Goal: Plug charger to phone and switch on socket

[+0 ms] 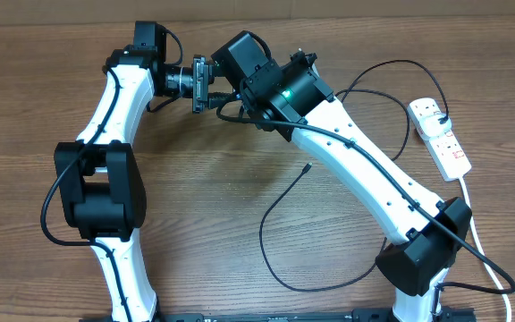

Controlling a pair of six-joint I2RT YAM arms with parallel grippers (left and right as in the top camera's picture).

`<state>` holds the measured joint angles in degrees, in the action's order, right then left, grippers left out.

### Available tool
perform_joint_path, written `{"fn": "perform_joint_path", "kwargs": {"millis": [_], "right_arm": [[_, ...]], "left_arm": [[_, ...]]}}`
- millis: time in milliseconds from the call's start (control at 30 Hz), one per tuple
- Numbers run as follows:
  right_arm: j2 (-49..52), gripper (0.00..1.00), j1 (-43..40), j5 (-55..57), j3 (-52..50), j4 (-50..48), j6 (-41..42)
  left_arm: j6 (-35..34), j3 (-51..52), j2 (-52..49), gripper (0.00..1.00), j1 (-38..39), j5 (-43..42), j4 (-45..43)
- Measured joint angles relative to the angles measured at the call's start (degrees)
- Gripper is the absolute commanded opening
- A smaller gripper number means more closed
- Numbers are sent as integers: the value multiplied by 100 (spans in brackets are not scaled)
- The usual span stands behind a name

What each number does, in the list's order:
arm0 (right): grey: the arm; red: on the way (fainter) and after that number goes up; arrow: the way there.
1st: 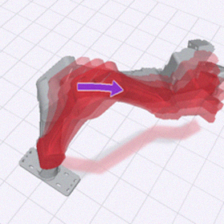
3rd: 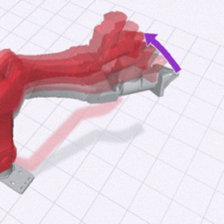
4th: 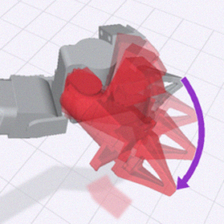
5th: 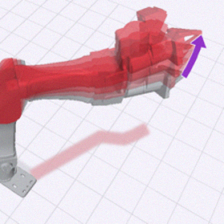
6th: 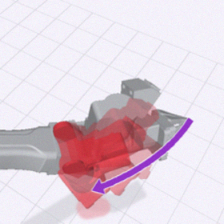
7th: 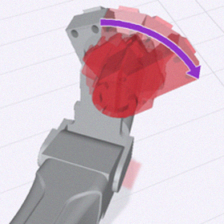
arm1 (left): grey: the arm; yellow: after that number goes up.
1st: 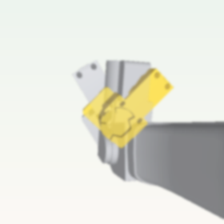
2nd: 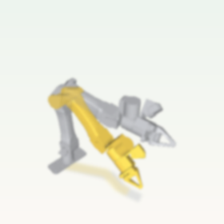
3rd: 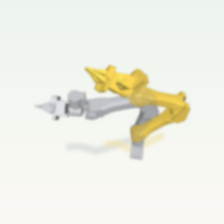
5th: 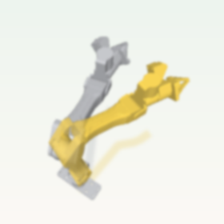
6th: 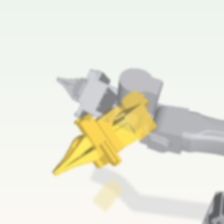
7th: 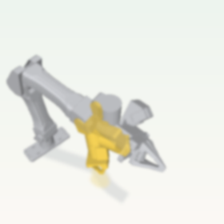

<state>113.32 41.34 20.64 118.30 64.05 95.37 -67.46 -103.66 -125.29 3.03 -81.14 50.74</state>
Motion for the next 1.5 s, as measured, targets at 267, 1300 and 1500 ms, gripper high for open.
{"fn": "perform_joint_path", "kwargs": {"millis": [267, 1300, 1500], "right_arm": [[0, 4, -2, -190, 0, -11, 334], [-11, 5, -118, -713, 0, -208, 979], [-11, 22, -111, -824, 0, -190, 901]], "left_arm": [[-22, 0, 0, 27, 0, 0, 4], [-44, 0, 0, 4, -39, -50, 0], [-85, 0, 0, 4, -44, -63, 2]]}}
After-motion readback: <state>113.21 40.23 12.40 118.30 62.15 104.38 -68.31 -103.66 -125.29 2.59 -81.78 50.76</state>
